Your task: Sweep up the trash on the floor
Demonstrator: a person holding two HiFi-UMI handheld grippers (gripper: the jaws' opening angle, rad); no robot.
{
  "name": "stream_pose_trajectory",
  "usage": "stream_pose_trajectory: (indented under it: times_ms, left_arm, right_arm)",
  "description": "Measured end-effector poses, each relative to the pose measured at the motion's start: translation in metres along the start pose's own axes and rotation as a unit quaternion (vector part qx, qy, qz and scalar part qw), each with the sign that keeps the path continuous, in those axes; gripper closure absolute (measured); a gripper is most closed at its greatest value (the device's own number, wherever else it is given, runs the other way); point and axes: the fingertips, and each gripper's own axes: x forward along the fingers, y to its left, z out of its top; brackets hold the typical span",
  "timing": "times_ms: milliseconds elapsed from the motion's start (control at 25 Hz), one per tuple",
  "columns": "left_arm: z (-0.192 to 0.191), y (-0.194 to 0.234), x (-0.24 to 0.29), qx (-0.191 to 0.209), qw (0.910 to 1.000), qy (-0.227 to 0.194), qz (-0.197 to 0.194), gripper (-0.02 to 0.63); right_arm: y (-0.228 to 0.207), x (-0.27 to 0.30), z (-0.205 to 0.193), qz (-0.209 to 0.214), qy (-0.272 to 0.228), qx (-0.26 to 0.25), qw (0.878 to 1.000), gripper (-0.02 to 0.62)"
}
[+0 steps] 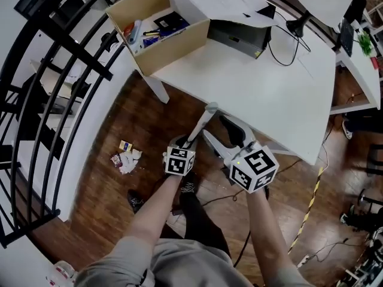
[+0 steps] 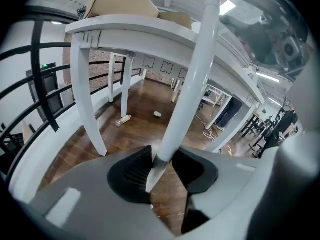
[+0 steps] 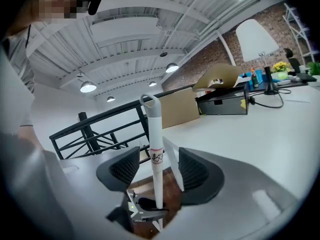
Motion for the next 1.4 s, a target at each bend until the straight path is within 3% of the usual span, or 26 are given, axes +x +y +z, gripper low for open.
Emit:
stream_pose_trajectory:
  times_ms: [200, 400, 720, 880, 1120, 1360, 1400]
  left_arm:
    - [0.010, 0.006, 0.015, -0.021, 0.9996, -0.006, 0.018, 0.472]
    - [0.021, 0.010, 0.031, -0.023, 0.9993, -0.006, 0.030, 0.472]
    - [0.022, 0.008, 0.037, -0.016, 0.9994, -0.008, 0.029, 0.465]
    - [0.014, -0.006, 0.025, -0.004, 1.0000, 0.005, -0.001, 0.394]
    - [0.002, -0.010, -0.050, 0.005, 0.9998, -0.013, -0.011, 0.394]
    - [0.021, 0.028, -0.185, 0.000, 0.9938, -0.111, -0.007, 0.600]
    - [0.025, 0.036, -0.213, -0.002, 0.9911, -0.133, -0.007, 0.601]
  right_arm:
    - [-0.003, -0.041, -0.012, -0.036, 0.007, -0.001, 0.999, 0.400]
    - [0.002, -0.067, -0.030, -0.053, 0.013, 0.010, 0.998, 0.592]
    - [0.013, -0.087, -0.059, -0.054, 0.032, 0.038, 0.997, 0.595]
    - [0.021, -0.088, -0.061, -0.053, 0.034, 0.043, 0.997, 0.595]
    - [0.049, -0.077, -0.055, -0.028, 0.039, 0.032, 0.998, 0.595]
    - [0.138, -0.032, -0.023, 0.039, 0.012, -0.001, 0.999, 0.595]
    - [0.159, -0.024, -0.017, 0.052, 0.008, -0.008, 0.999, 0.595]
